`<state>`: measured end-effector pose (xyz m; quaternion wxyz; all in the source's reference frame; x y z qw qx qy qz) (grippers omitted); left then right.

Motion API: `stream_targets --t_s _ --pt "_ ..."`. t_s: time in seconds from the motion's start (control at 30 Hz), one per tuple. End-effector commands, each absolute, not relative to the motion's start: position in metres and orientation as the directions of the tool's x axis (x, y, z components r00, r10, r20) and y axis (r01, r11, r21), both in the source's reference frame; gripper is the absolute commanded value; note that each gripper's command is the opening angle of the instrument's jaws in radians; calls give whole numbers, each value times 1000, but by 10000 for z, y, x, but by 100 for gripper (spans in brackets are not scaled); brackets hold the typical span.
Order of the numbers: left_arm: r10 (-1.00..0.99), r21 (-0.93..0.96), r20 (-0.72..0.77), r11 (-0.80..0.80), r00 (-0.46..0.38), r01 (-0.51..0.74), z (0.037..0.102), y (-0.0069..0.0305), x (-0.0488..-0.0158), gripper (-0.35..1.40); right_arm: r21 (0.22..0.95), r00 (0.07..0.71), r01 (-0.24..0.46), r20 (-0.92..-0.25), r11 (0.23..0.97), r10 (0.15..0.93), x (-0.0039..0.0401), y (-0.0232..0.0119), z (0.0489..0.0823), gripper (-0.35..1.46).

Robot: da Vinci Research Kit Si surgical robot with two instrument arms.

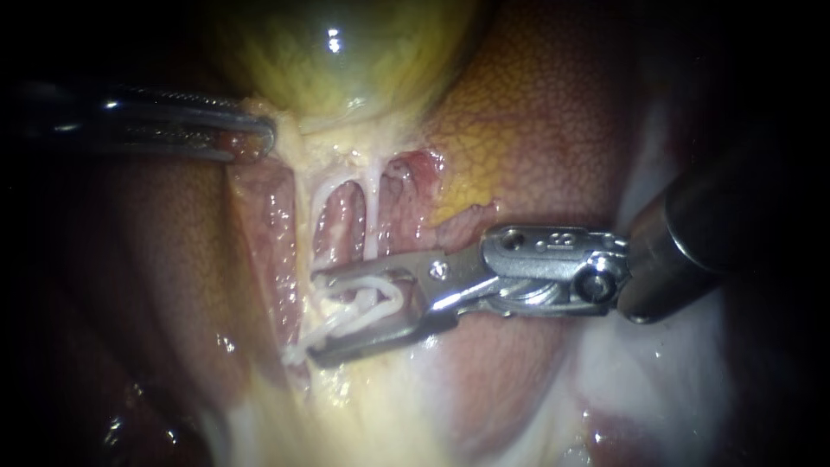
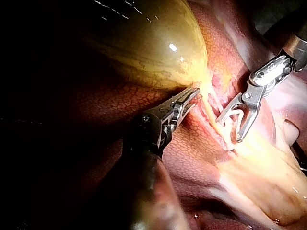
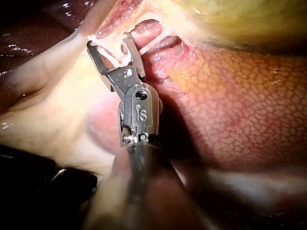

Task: Clipping second clip left tube

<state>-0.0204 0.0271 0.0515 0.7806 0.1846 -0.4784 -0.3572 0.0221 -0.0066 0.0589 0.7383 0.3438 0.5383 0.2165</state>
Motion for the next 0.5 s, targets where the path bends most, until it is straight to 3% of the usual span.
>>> stream_targets --t_s 0.03,0.5 --pt "-734 630 615 677 287 381 515 271 -204 -35 741 327 51 -646 670 690 221 -66 588 43" --pt "-734 630 615 677 287 381 515 271 -205 -35 768 314 52 -619 638 720 200 -46 534 43"
